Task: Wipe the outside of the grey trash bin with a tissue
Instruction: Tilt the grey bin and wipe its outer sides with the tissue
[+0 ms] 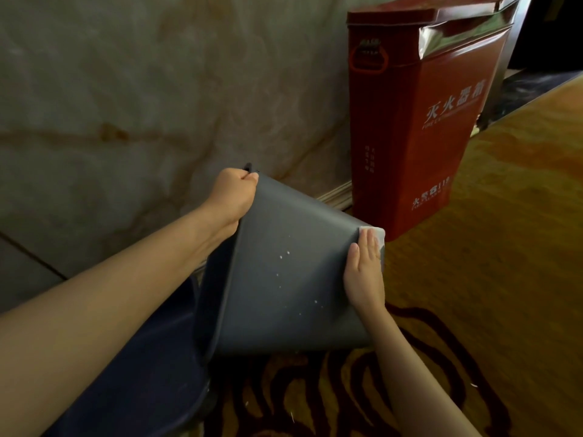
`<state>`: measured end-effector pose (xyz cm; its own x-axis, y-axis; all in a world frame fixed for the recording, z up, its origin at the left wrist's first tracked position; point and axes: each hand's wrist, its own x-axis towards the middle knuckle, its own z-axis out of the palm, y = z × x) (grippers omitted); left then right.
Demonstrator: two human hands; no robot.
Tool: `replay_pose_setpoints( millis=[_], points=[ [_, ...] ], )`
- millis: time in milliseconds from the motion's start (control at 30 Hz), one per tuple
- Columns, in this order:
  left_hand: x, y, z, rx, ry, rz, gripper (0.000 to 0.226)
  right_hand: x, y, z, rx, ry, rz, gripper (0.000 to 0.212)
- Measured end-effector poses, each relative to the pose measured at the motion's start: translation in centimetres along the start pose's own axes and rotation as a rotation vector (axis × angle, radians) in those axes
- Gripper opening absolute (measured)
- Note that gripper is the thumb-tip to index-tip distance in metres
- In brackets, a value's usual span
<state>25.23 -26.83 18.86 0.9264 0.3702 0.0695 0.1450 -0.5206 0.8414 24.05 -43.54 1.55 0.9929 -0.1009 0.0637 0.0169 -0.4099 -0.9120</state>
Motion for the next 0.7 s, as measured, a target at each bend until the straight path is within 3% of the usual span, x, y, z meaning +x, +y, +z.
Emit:
replay_pose_setpoints(
  millis=[167, 367, 500, 600, 700],
  points=[
    [0.5, 0.4, 0.1, -0.077, -0.005, -0.071, 0.007, -3.5, -6.0, 2.0, 0.038, -0.161, -0.375, 0.049],
    [0.7, 0.9, 0.4, -0.063, 0.055, -0.116, 0.016, -7.7, -10.3, 2.9, 0.046, -0.284, -0.563, 0.046],
    [0.9, 1.5, 1.1, -0.091, 0.055, -0.141, 0.020, -7.7, -8.0, 2.2, 0.019, -0.214, -0.514, 0.045],
    [1.4, 1.7, 1.3, -0.122, 0.036, -0.189, 0.028, -6.5, -4.5, 1.5, -0.001, -0.148, -0.319, 0.046],
    [1.8, 2.5, 1.1, -0.245, -0.072, -0.232, 0.013, -5.4, -1.4, 1.0, 0.001, -0.122, -0.145, 0.048]
  ],
)
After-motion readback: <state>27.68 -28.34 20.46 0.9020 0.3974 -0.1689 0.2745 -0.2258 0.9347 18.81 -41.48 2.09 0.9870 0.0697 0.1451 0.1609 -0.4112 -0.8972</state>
